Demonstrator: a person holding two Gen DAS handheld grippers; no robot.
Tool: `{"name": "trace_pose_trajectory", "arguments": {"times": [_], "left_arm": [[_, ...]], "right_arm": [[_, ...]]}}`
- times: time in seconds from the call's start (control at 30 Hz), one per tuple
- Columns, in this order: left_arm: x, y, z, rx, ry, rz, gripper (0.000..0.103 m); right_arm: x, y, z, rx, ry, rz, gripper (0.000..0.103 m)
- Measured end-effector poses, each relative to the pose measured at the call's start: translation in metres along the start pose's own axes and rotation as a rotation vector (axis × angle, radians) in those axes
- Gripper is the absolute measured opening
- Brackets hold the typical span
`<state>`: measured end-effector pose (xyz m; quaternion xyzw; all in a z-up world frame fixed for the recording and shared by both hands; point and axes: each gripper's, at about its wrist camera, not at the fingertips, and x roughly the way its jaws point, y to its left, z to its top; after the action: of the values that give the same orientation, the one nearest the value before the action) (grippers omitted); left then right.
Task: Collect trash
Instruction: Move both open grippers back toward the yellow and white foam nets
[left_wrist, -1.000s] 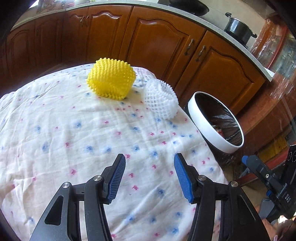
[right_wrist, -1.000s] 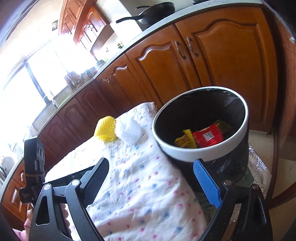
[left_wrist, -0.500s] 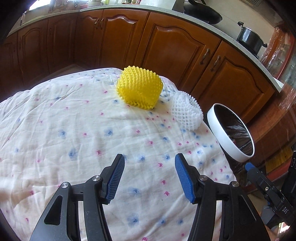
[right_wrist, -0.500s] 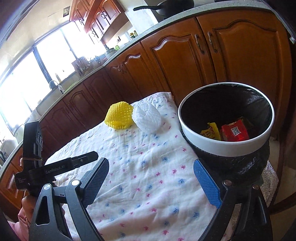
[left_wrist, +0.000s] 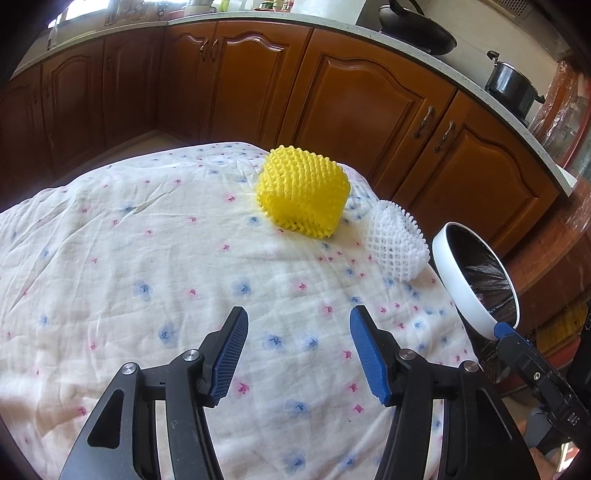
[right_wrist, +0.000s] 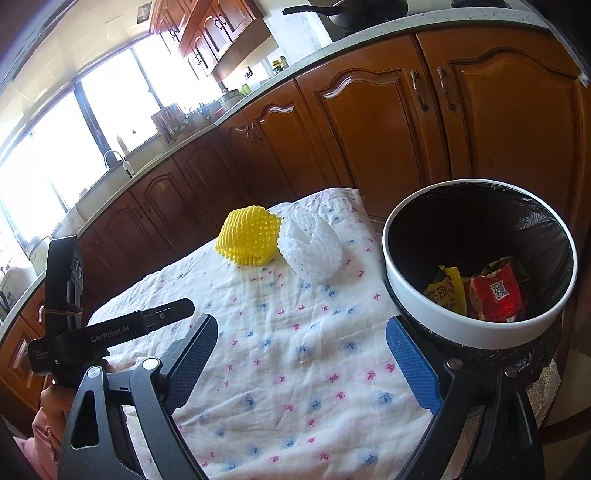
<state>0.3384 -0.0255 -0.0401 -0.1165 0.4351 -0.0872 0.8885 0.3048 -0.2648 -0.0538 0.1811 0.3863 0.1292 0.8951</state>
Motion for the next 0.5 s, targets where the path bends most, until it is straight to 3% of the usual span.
{"name": "trace_pose_trajectory", "arguments": {"times": [0.5], "left_arm": [[0.009,0.005,0.014,0.004,-0.001,0.003,0.060]], "right_arm": [[0.016,0.009,0.013,-0.033,0.016,0.009,0.094]]}}
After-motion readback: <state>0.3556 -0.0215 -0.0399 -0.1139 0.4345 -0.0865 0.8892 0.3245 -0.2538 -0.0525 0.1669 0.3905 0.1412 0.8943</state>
